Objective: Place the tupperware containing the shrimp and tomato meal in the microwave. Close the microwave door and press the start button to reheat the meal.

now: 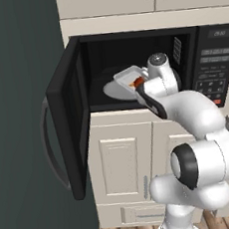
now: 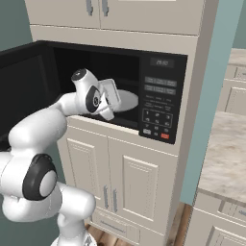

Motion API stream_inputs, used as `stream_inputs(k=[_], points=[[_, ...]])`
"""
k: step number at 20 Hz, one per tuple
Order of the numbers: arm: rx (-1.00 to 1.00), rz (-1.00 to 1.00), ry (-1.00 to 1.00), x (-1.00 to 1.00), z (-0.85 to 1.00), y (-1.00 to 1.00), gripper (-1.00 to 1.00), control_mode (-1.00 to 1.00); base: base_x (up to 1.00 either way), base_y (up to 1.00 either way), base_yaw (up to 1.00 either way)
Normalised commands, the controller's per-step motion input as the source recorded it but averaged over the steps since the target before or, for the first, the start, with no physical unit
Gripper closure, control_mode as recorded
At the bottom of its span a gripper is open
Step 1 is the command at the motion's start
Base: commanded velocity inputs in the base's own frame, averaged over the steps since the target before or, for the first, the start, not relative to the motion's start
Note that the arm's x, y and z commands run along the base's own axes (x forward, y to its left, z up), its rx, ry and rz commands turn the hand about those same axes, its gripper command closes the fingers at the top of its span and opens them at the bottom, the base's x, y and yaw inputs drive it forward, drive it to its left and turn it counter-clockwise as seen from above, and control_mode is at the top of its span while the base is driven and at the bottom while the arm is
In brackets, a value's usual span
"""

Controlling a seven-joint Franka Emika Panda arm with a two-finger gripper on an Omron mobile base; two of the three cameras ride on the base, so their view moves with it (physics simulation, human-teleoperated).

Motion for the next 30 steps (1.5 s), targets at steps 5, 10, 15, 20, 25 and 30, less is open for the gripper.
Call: stream_inputs(k=[5, 10, 15, 20, 25, 30], points=[[0.0, -0.06, 0.0, 0.5, 0.0, 0.0, 1.0, -1.0, 0.0, 0.0, 0.0], [0.0, -0.04, 0.0, 0.5, -0.02, 0.0, 1.0, -1.0, 0.0, 0.0, 0.0], [0.0, -0.01, 0.01, 0.49, -0.18, 0.0, 1.0, -1.0, 0.0, 0.0, 0.0], [0.0, 0.0, 0.03, 0.44, -0.33, 0.0, 1.0, -1.0, 0.0, 0.0, 0.0], [0.0, 0.0, 0.03, 0.41, -0.37, 0.0, 1.0, -1.0, 0.0, 0.0, 0.0], [0.0, 0.0, 0.02, 0.42, -0.25, 0.0, 1.0, -1.0, 0.0, 0.0, 0.0]])
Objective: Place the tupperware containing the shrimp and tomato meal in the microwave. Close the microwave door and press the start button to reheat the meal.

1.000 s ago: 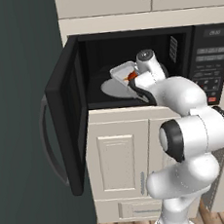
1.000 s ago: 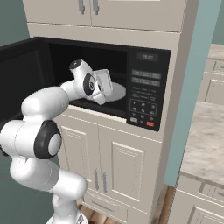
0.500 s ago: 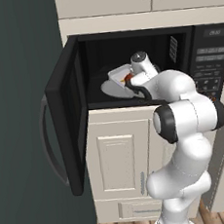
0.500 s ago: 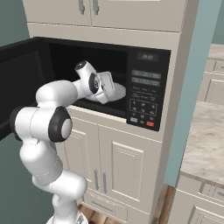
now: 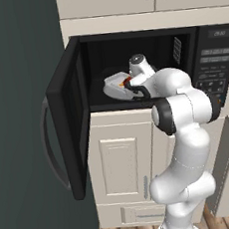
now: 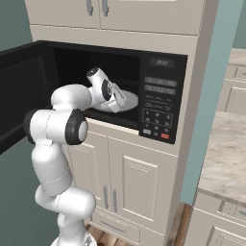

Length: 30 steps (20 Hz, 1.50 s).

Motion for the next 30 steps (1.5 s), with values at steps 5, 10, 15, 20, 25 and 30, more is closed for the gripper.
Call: stream_inputs(k=[5, 10, 15, 20, 25, 30], points=[[0.0, -0.05, 0.0, 0.4, -0.08, -0.01, 1.0, -1.0, 0.0, 0.0, 0.0], [0.0, -0.09, 0.0, 0.32, -0.11, -0.07, 1.0, -1.0, 0.0, 0.0, 0.0], [0.0, -0.04, 0.0, 0.01, -0.11, -0.08, -1.0, -1.0, 0.0, 0.0, 0.0], [0.0, 0.0, -0.04, -0.42, 0.0, -0.09, -1.0, -1.0, 0.0, 0.0, 0.0], [0.03, 0.0, -0.15, -0.78, 0.03, -0.16, -1.0, -1.0, 0.0, 0.0, 0.0], [0.0, 0.09, -0.08, -0.97, 0.03, -0.01, -1.0, -1.0, 0.0, 0.0, 0.0]])
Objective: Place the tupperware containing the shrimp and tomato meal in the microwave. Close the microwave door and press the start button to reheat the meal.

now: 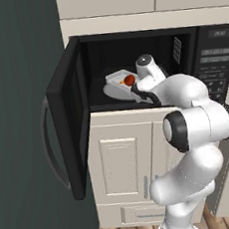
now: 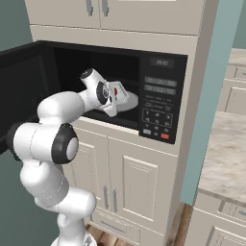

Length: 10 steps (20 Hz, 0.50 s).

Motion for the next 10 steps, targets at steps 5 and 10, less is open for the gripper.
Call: stream_inputs(k=[5, 10], points=[[-0.09, 0.28, 0.0, -1.0, 0.04, 0.0, -1.0, -1.0, 0.0, 0.0, 0.0], [-0.36, 0.39, 0.0, -1.0, 0.38, 0.04, -1.0, -1.0, 0.0, 0.0, 0.0]])
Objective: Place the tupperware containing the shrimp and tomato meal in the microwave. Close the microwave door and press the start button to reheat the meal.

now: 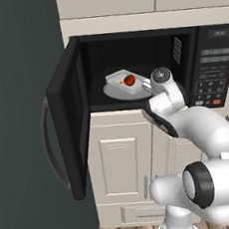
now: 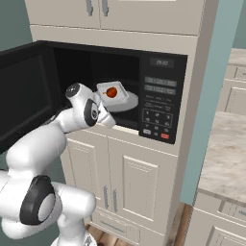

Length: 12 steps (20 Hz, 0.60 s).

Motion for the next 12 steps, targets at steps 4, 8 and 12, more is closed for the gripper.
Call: stream_inputs(k=[4, 8, 12], points=[[-0.52, 0.42, 0.0, -1.0, 0.52, 0.11, -1.0, -1.0, 0.0, 0.0, 0.0], [-0.55, 0.39, 0.0, -1.0, 0.57, 0.14, -1.0, -1.0, 0.0, 0.0, 0.0], [-0.51, 0.35, 0.01, -1.0, 0.57, 0.24, -1.0, -1.0, 0.0, 0.0, 0.0]])
